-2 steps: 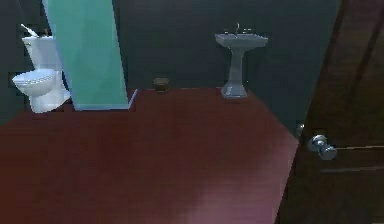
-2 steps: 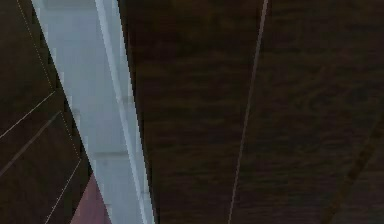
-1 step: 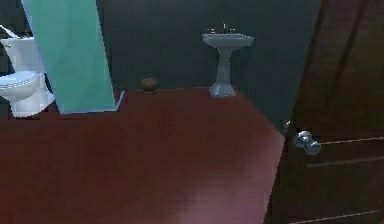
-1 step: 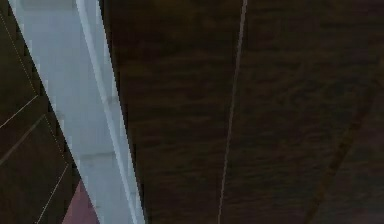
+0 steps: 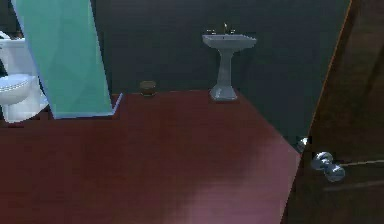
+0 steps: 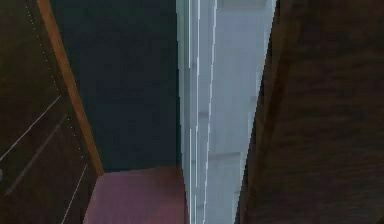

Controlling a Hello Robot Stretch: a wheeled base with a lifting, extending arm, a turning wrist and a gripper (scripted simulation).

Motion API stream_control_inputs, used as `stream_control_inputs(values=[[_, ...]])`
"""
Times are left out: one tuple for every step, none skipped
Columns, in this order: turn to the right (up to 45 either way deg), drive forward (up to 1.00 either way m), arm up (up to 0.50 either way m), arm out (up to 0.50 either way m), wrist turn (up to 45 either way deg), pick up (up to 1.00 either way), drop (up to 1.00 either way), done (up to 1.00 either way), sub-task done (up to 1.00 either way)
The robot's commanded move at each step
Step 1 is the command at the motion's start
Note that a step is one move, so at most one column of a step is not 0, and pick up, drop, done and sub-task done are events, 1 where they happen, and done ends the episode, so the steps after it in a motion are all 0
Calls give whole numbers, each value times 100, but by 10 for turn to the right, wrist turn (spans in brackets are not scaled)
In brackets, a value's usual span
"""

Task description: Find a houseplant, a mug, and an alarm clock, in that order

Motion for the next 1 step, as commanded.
stream_control_inputs(values=[[-60, 0, 0, 0, 0, 0, 0, 0, 0]])
